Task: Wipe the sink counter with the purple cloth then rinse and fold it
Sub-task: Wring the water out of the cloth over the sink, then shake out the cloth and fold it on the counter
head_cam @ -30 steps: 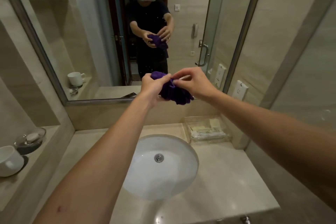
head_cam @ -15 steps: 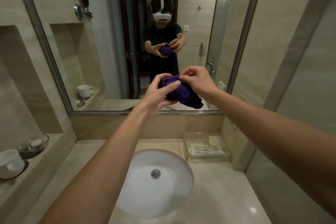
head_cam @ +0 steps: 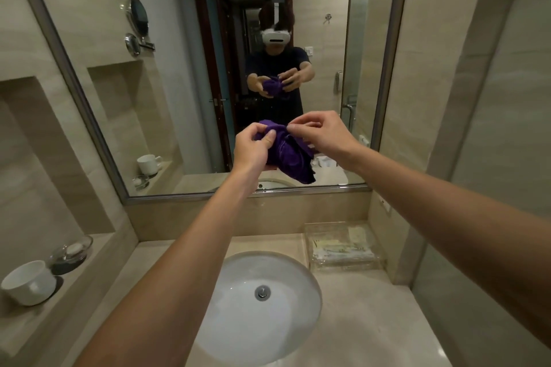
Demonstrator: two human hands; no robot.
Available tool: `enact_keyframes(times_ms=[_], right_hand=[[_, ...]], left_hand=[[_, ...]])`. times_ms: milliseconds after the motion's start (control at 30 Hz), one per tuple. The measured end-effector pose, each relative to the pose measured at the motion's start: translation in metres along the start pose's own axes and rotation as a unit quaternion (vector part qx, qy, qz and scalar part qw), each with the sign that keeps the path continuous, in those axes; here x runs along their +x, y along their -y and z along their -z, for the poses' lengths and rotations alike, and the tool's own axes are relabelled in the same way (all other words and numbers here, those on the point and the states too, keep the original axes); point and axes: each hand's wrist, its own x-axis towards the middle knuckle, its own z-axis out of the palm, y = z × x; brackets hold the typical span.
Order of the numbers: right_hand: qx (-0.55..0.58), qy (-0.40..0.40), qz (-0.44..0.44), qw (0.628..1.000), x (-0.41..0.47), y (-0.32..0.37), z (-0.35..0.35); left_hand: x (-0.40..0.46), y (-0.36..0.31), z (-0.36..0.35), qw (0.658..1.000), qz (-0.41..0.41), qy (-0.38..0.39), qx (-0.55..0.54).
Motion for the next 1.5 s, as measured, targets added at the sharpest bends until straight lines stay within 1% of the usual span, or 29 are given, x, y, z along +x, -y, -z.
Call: enact_keyframes(times_ms=[133,267,333,433,533,600,667,767,833,867,933,1000,1033,1100,1200,1300,1367,1500], right_hand=[[-0.061,-0.033,0.009,0.998,-0.009,-0.007,-0.003],[-0.105,-0.091,0.015,0.99,-0.008,-0.007,-0.004],[-0.1,-0.115,0.016,0.988,-0.005,-0.002,-0.003],[-0.129,-0.134,0.03,0.982,0.0,0.006,-0.003],[-0.151,-0.151,0.043,0.976,0.004,0.011,-0.005],[-0.169,-0.151,0.044,0.973,0.008,0.012,-0.004],[-0.205,-0.145,0.041,0.967,0.012,0.013,-0.001],[-0.323,-0.115,0.049,0.938,0.012,0.018,0.008],[-0.366,-0.101,0.062,0.923,0.013,0.022,0.011],[-0.373,-0.099,0.066,0.92,0.014,0.025,0.013],[-0.361,-0.089,0.064,0.926,0.018,0.031,0.014],[-0.296,-0.059,0.045,0.952,0.023,0.036,0.018],[-0.256,-0.04,0.033,0.965,0.024,0.037,0.021],[-0.207,-0.016,0.017,0.978,0.026,0.038,0.028],[-0.193,0.007,0.011,0.981,0.025,0.035,0.037],[-0.201,0.032,0.016,0.979,0.021,0.03,0.043],[-0.191,0.033,0.011,0.981,0.018,0.028,0.049],[-0.133,0.028,0.002,0.991,0.015,0.028,0.065]], left_hand=[[-0.002,-0.001,-0.003,1.0,0.008,-0.008,0.006],[-0.002,-0.006,-0.001,0.998,0.045,0.044,0.022],[0.0,-0.011,0.002,0.995,0.053,0.071,0.042],[-0.001,-0.017,0.001,0.995,0.042,0.078,0.054],[-0.001,-0.018,-0.002,0.995,0.04,0.076,0.04],[0.001,-0.019,-0.001,0.994,0.02,0.081,0.067],[0.005,-0.021,0.0,0.992,-0.02,0.081,0.095],[0.012,-0.027,0.0,0.981,-0.091,0.074,0.157],[0.019,-0.03,0.0,0.969,-0.119,0.065,0.208],[0.021,-0.033,0.0,0.968,-0.12,0.059,0.213],[0.024,-0.037,0.0,0.972,-0.116,0.036,0.199],[0.027,-0.04,0.001,0.975,-0.114,0.021,0.191],[0.029,-0.041,0.001,0.975,-0.111,0.024,0.189],[0.03,-0.044,0.004,0.976,-0.107,0.038,0.188],[0.032,-0.05,0.007,0.973,-0.115,0.037,0.198],[0.037,-0.057,0.012,0.968,-0.13,0.021,0.216],[0.04,-0.058,0.016,0.967,-0.133,0.013,0.218],[0.044,-0.063,0.024,0.968,-0.137,-0.007,0.212]])
